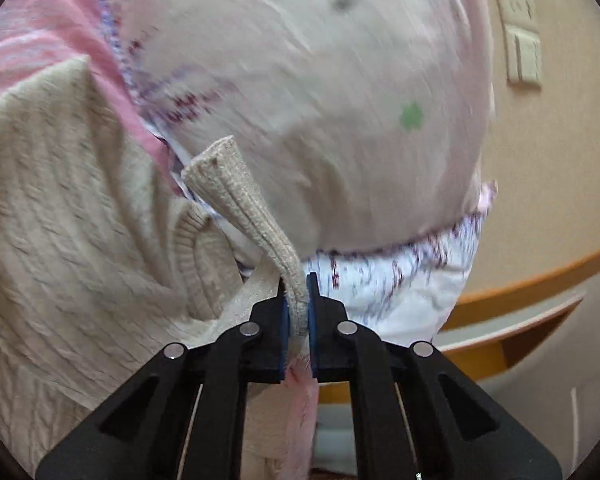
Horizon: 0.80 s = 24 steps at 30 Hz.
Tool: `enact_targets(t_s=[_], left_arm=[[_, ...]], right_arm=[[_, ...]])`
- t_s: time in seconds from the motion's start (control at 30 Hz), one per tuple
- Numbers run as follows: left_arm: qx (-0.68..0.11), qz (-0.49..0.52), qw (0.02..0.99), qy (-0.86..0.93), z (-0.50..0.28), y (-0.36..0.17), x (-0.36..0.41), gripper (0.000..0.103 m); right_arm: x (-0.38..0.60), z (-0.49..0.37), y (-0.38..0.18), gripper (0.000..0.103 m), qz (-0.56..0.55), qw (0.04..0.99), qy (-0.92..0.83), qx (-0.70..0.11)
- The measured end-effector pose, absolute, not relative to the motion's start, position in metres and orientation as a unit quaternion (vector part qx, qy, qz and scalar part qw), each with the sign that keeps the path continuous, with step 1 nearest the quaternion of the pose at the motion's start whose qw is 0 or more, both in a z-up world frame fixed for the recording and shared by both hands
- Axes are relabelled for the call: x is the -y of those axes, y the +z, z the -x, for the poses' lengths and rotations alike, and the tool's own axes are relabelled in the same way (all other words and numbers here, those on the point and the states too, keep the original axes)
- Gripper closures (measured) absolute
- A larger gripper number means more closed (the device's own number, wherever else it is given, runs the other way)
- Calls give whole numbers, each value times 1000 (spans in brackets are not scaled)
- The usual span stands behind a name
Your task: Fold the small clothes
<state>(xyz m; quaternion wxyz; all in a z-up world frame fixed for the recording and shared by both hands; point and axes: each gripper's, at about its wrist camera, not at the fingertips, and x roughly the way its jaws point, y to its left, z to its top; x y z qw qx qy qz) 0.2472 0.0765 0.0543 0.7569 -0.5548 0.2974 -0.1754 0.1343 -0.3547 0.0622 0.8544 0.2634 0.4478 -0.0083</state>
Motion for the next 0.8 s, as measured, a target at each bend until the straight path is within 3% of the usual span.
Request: enact_targets(t_s=[0.13,0.2,0.27,0.33,0.4,0.47,0.63,0.8], left_arm=[[-393,345,820,-232,-259,68,34,92],[-432,230,837,-244,-252,58,85,79],[-460,137,842,-247,-247,46,122,59],[-478,87,837,-251,-238,34,138,52],[-475,83,837,-258,-230,34,136,45],[-469,100,838,-261,-224,41,120,36],[-452,103,866,-187,-199,56,44,36],[-457,86,883,-57,-169,62,-46,37]], right_arm=[[368,-129,61,17,-266,855,-17,-444],[377,-126,58,17,-270,854,-25,-444],[385,-124,57,17,-275,853,-33,-443],[393,-124,58,17,-280,854,-37,-438],[399,-126,64,21,-289,857,-29,-426],[401,-134,70,33,-301,860,-3,-413],[380,-179,71,50,-329,838,96,-424],[339,-220,53,54,-332,806,139,-470]])
